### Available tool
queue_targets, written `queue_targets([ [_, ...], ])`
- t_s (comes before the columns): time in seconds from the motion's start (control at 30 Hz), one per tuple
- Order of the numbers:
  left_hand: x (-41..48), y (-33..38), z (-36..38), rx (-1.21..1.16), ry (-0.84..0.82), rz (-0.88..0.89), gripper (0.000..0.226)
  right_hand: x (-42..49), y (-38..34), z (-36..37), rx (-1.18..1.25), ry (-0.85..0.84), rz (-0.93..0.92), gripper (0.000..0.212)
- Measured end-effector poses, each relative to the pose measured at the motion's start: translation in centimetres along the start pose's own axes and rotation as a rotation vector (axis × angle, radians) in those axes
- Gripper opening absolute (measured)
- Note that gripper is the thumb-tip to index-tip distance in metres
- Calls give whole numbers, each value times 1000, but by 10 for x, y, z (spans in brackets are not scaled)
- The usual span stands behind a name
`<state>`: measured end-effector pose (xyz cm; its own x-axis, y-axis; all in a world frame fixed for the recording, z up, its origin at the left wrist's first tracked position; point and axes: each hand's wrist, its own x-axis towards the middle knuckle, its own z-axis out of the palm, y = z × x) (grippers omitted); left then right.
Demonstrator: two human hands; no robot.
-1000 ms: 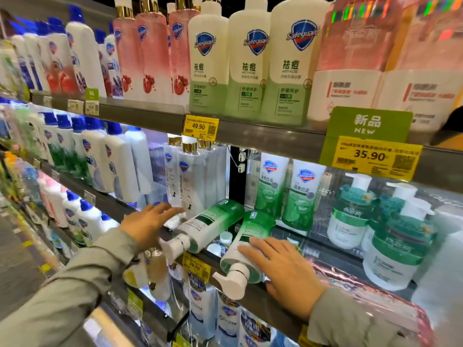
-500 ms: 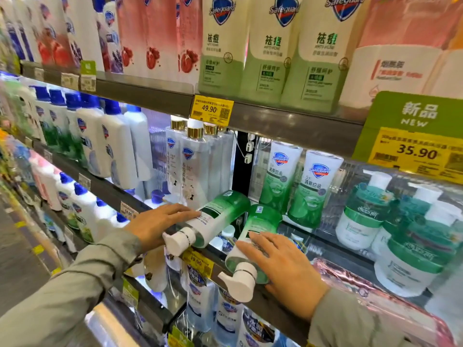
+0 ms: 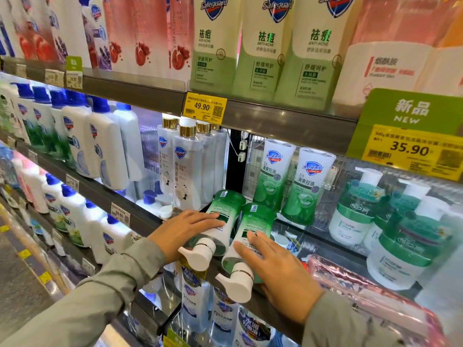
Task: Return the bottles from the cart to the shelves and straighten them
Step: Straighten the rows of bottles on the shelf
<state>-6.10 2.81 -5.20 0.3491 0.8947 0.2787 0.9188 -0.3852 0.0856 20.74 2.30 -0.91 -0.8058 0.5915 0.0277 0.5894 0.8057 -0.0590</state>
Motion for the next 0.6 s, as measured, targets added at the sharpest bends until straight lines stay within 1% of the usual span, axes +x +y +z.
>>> queue_targets([
  [0.07, -2, 1, 3, -18, 2, -26, 104, -1, 1, 1, 12, -7, -12, 100],
  [0.17, -6, 2, 5, -7, 13, -38, 105, 0, 3, 4, 3, 37, 11, 92],
  [0.2, -7, 2, 5, -3, 20, -34, 104, 0, 5, 5, -28, 87, -1, 86],
  [0.23, -8, 3, 4, -2, 20, -31, 103, 1, 8, 8, -59, 102, -20, 78],
  [0.27, -10, 3, 2, 4, 24, -20, 101, 3, 11, 10, -113, 100, -27, 85],
  [0.3, -11, 4, 1, 13, 30, -8, 100, 5, 15, 15, -183, 116, -35, 98],
  [0.33, -13, 5, 0, 19, 31, -3, 101, 6, 18, 18, -199, 131, -42, 105],
  [0.37, -15, 6, -2, 14, 24, -5, 103, 5, 20, 20, -194, 169, -76, 105],
  [0.43, -21, 8, -3, -10, 20, 0, 104, 2, 21, 17, -188, 180, -135, 97],
  [0.53, -28, 10, -7, -61, 79, 58, 97, -3, 23, 12, -239, 217, -147, 90],
  [0.6, -33, 10, -12, -132, 122, 79, 91, -7, 26, 10, -140, 247, -193, 79],
])
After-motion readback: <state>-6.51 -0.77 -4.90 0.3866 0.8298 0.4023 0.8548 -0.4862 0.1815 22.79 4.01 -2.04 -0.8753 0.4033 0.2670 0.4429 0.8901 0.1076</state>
